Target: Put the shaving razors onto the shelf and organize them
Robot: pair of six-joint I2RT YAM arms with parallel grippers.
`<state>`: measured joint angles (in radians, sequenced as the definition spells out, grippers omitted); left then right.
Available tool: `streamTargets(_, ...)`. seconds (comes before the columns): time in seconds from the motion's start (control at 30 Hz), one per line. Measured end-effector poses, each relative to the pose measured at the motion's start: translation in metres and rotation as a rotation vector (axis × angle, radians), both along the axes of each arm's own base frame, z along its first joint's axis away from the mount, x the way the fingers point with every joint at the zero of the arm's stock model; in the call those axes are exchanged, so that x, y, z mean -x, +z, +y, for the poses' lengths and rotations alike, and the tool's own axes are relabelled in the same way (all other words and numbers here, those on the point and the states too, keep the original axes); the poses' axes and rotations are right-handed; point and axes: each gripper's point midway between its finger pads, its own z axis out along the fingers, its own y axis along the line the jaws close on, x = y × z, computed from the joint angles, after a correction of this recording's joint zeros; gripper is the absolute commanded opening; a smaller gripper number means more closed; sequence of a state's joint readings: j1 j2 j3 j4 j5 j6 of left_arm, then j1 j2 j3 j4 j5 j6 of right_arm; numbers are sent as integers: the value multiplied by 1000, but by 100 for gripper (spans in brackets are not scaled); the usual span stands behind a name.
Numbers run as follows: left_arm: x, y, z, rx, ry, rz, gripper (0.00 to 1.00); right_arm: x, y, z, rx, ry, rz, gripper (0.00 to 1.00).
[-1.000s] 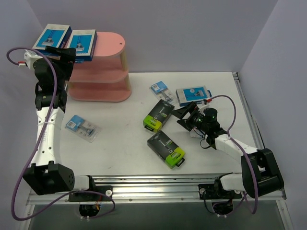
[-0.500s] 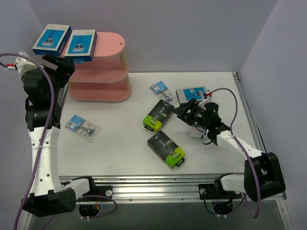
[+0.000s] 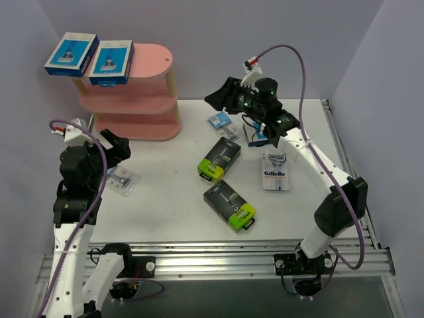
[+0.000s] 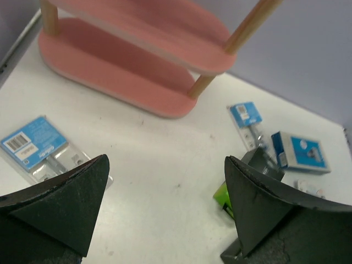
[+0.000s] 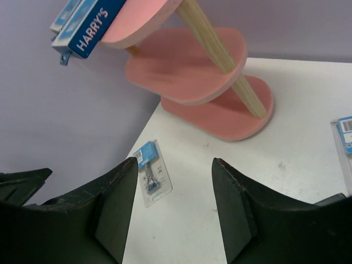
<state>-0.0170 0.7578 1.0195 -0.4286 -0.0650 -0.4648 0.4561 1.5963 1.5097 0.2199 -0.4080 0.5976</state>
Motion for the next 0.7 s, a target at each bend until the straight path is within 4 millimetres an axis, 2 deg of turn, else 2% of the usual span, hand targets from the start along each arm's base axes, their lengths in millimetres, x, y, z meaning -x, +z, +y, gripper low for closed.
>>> streamTargets(0.1, 1, -25, -10, -35, -41, 62, 95, -11, -2, 35, 52, 40, -2, 52)
streamTargets(0.17, 2, -32, -15, -71, -60, 77, 95, -20, 0, 57, 76, 61, -17, 52)
streamTargets(0.23, 3, -31, -20, -110, -82, 73, 94, -28, 2, 75, 91, 78, -29, 53)
streamTargets(0.33, 3, -20, -24, -189, -104, 54, 94, -28, -3, 84, 106, 83, -20, 55)
streamTargets(0.4, -3, 2, -26, -227, -109, 19, 94, -28, -6, 83, 110, 77, -14, 59)
streamTargets(0.47, -12, 36, -26, -255, -103, -33, 94, -25, -16, 78, 117, 67, 2, 64)
streamTargets(0.57, -30, 93, -26, -289, -84, -120, 94, -10, -44, 67, 145, 63, 59, 72)
streamTargets(0.7, -62, 162, -30, -330, -70, -217, 94, 26, -89, 40, 196, 60, 148, 77)
